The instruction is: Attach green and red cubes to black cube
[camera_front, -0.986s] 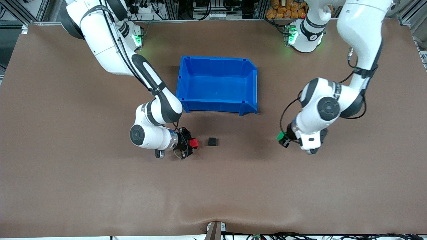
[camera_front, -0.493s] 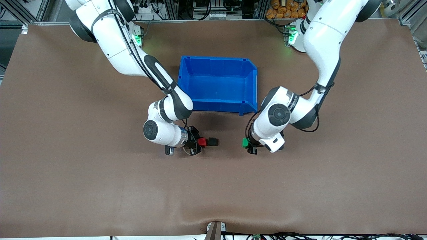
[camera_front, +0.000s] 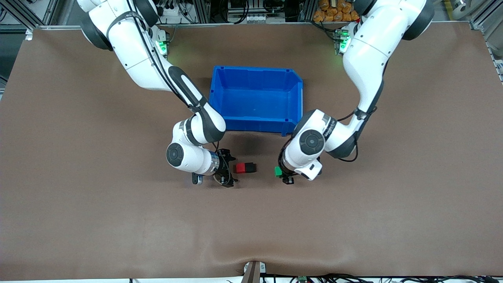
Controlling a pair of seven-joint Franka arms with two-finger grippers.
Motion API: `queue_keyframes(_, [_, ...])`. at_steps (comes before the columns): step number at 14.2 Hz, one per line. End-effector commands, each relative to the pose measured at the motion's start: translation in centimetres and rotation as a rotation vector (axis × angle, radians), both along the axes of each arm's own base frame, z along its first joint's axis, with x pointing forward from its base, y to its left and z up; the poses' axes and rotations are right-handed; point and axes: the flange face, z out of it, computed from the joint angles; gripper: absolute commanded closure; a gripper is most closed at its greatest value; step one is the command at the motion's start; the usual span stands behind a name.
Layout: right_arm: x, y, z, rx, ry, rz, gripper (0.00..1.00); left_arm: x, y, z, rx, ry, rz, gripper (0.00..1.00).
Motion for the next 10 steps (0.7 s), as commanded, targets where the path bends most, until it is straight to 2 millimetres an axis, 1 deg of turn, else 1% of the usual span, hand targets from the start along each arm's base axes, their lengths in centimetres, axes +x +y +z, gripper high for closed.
queue_keyframes(1, [2.8,-3.0,3.6,0.022,-0.027,-0.032,0.0,-0.8,-2.4,-1.2,0.018,0.002,0.012,1.0])
queue_keyframes(2, [4.7,-5.0,5.3,0.0,-0.077,-0.039,0.0,-1.1,-3.0,-1.9,0.02,0.008,0.01,1.0])
queue_keyframes(3, [6.6,-7.1,7.4,-0.07,-0.153,-0.011,0.0,-1.5,-3.6,-2.4,0.022,0.01,-0.001,1.0])
queue_keyframes(4, [8.0,-9.1,9.7,-0.146,-0.218,0.029,0.0,-1.6,-4.0,-2.8,0.019,0.011,-0.002,1.0])
queue_keyframes(5, [9.1,-11.5,10.8,-0.217,-0.233,0.06,0.0,-1.6,-4.3,-2.9,0.019,0.01,-0.006,1.0])
queue_keyframes(6, [10.1,-14.5,11.5,-0.254,-0.215,0.07,0.0,-2.1,-5.0,-2.9,0.015,0.008,-0.015,1.0])
queue_keyframes(7, [11.3,-16.9,13.1,-0.255,-0.229,0.085,0.0,-2.3,-5.5,-3.0,0.012,0.004,-0.021,1.0])
queue_keyframes(8, [12.3,-19.7,14.2,-0.256,-0.244,0.129,0.0,-2.7,-6.0,-3.1,0.013,0.004,-0.027,1.0])
queue_keyframes(9, [12.5,-22.3,15.4,-0.26,-0.23,0.181,0.0,-3.2,-6.6,-3.0,0.012,0.005,-0.03,1.0])
queue_keyframes(10, [12.6,-23.9,17.5,-0.267,-0.232,0.236,0.0,-3.3,-6.7,-3.1,0.013,0.005,-0.018,1.0])
